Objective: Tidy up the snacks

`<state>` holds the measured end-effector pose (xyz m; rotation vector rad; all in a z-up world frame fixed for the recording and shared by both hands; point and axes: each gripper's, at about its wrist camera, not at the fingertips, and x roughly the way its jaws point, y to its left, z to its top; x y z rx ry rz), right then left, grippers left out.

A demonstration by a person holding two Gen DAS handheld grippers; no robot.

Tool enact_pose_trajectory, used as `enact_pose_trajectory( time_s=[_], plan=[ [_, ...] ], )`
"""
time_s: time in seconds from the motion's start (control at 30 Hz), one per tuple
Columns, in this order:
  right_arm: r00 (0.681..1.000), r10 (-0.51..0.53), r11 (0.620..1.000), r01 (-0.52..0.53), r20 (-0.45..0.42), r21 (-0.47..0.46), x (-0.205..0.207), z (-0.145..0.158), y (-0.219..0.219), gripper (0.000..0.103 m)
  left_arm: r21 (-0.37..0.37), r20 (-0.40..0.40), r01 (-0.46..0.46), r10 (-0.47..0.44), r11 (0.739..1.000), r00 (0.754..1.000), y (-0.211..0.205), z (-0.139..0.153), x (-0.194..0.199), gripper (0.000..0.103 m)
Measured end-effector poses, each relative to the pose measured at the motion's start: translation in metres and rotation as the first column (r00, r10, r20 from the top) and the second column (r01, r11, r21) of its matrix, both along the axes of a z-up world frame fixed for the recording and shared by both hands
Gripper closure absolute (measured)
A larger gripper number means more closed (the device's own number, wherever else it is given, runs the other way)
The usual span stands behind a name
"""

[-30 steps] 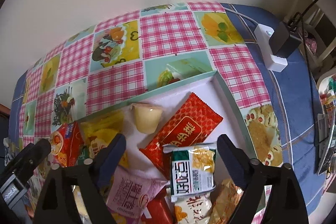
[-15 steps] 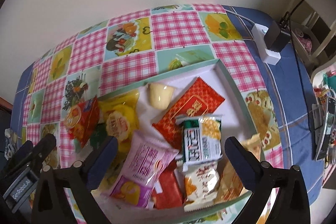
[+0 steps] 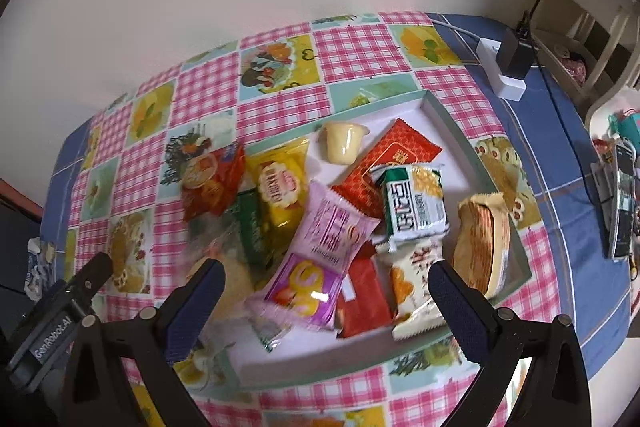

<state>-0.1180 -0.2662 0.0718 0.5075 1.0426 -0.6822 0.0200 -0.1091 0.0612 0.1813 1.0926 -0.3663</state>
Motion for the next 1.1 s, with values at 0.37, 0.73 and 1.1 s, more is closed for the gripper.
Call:
enact_pose_trajectory(
  time_s=[0.37, 0.73, 1.1],
  plan=[
    [1.0, 0.022, 0.999, -0.021, 0.02, -0.036, -0.024, 0.001, 0.049, 0.0, 0.046, 0.039, -0.016, 0.014, 0.999, 0.999, 0.034, -0.001, -0.033, 0.005],
    [0.998, 0.057, 0.998, -0.056, 0.019, -0.037, -0.04, -0.019, 0.082, 0.0, 0.098, 0.016, -0.036, 0.034, 0.995, 0.999, 0.06, -0.019, -0.05, 0.005],
    [0.997, 0.075, 0.993, -0.074, 0.003, -0.093, -0.05, -0.033, 0.102, 0.0, 0.107, 0.029, -0.019, 0.016, 0.994, 0.999, 0.071, -0.024, -0.065, 0.005]
  ],
)
